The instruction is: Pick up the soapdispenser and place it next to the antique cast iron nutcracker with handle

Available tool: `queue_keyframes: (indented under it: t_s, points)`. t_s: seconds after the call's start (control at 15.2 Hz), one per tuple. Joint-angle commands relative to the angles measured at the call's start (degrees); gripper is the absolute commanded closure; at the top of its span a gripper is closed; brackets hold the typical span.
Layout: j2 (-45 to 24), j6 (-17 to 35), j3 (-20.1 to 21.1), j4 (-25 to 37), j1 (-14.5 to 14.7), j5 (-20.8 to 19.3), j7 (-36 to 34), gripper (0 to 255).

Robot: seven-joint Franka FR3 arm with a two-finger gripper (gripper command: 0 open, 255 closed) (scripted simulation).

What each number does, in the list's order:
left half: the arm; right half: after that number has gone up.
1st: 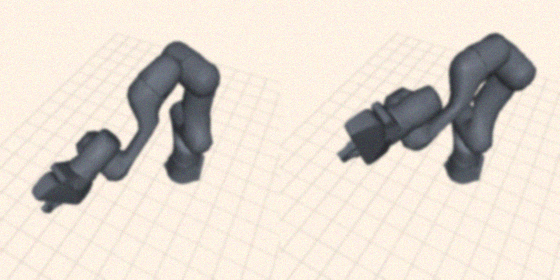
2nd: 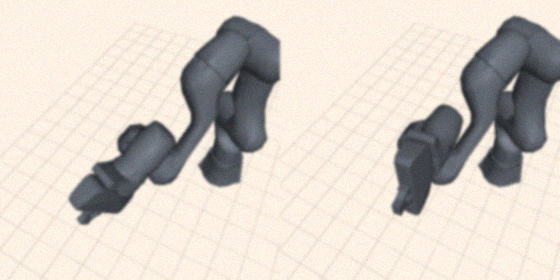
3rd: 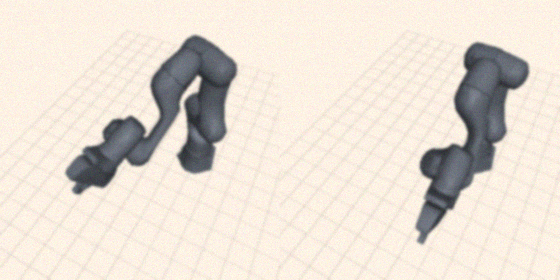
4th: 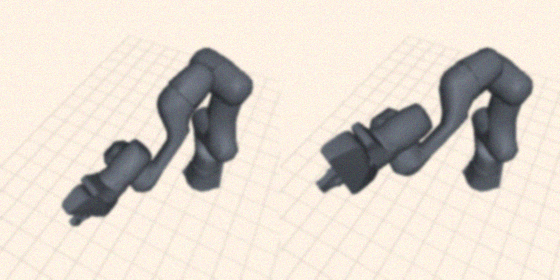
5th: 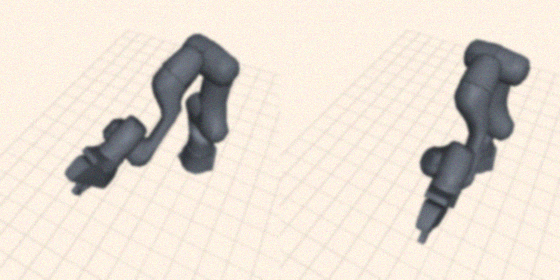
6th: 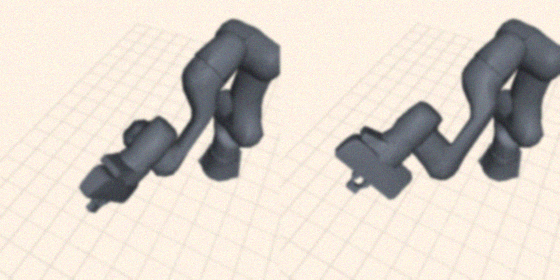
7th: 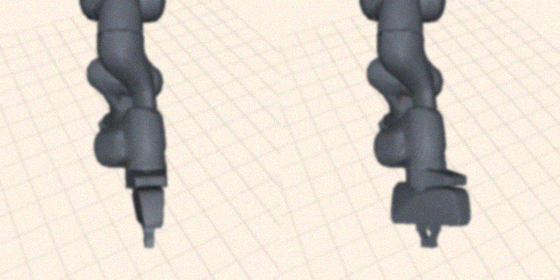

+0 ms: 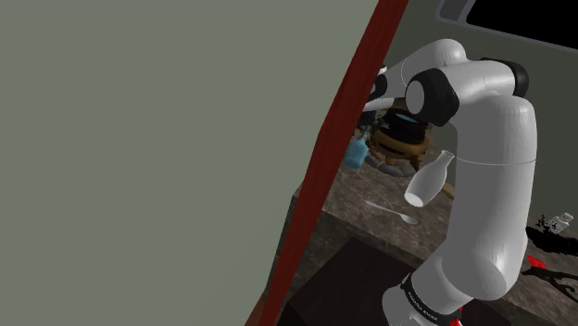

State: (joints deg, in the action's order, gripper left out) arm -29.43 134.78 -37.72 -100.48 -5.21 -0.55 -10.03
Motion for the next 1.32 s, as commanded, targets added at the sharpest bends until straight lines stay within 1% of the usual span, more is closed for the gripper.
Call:
queue_keyframes:
  t_s: [0.0,0.26,0.33,0.86,0.92,1.25]
  points:
    - [-0.5,0.0,-0.1,0.0,-0.5,0.2,0.1,0]
    - [-0.5,0.0,0.0,0.0,-0.6,0.1,0.1,0]
    - [-0.4,0.1,-0.1,-0.3,-0.5,0.0,0.0,255]
    - [0.0,0.4,-0.2,-0.9,-0.2,-0.2,-0.1,255]
    - [-0.5,0.0,0.0,0.0,-0.6,0.1,0.1,255]
    - [1.4,-3.0,-0.8,1.3,0.0,-0.7,0.3,255]
